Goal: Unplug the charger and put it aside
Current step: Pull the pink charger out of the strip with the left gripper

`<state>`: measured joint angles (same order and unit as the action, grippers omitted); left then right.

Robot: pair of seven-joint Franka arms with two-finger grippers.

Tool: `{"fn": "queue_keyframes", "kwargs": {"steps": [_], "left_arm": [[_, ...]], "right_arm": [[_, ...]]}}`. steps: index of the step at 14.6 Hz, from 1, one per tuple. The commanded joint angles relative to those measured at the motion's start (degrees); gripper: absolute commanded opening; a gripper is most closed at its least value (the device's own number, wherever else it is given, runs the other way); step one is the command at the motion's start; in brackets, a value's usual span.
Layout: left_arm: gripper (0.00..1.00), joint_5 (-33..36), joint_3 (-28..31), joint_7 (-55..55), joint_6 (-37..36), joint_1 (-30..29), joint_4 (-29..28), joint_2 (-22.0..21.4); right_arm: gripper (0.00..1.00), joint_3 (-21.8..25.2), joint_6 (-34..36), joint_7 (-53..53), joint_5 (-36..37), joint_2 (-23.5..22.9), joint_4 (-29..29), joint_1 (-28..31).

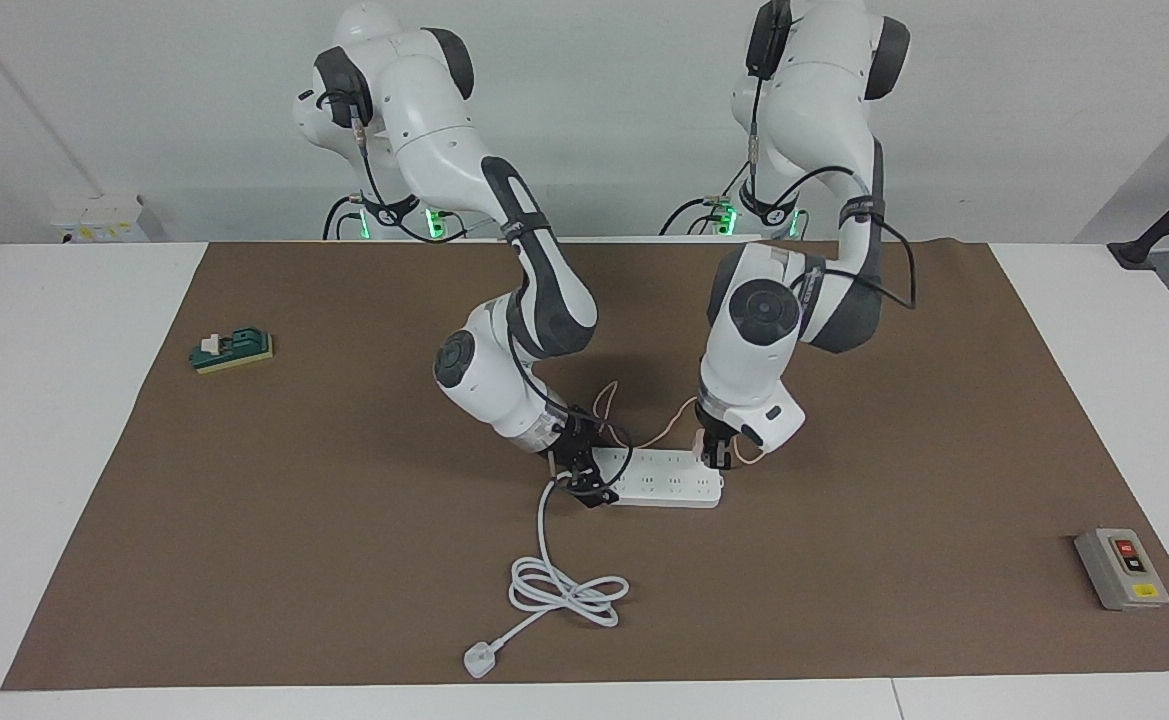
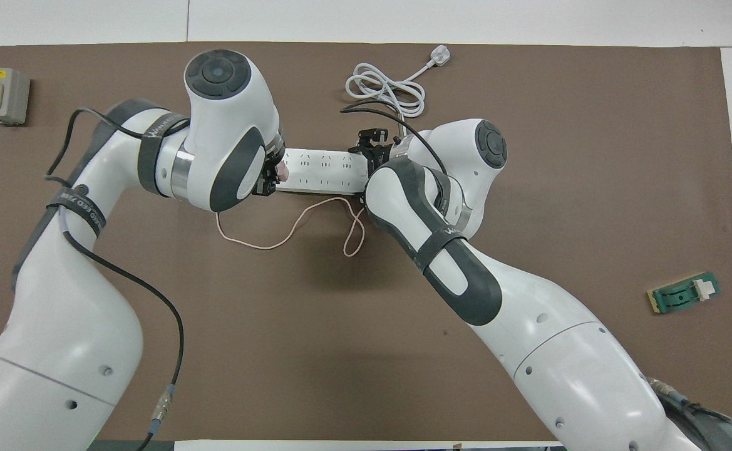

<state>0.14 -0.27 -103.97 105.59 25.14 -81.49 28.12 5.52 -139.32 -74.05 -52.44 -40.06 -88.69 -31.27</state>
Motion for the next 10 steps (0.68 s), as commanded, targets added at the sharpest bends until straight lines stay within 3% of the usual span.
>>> {"fn": "queue_keyframes", "kwargs": {"steps": [1, 3, 4, 5, 10], "left_arm": [[0.00, 0.65, 0.53, 1.57, -9.68, 0.08, 4.74, -4.04], [0.00, 0.65, 0.53, 1.92, -9.80, 0.08, 5.11, -3.87], [0.00, 0.74, 0.53, 2.36, -9.71, 0.08, 5.11, -3.60], [0.00, 0.74, 0.53, 3.50, -9.71, -0.01, 5.03, -3.51], [0.00, 1.09, 0.88, 22.72, -8.22, -0.53, 4.76, -3.95]], "right_arm": [[0.00, -0.51, -1.74, 2.60, -0.47, -1.86, 0.62, 0.42], [0.00, -0.51, -1.74, 2.60, -0.47, -1.86, 0.62, 0.33], [0.58, -0.42, -1.83, 2.60, -0.47, -1.86, 0.62, 0.33], [1.00, -0.42, -1.83, 2.51, 0.23, -1.86, 0.71, 0.42], [1.00, -0.16, -0.69, 2.51, 0.76, -1.08, 1.32, 0.68]]}}
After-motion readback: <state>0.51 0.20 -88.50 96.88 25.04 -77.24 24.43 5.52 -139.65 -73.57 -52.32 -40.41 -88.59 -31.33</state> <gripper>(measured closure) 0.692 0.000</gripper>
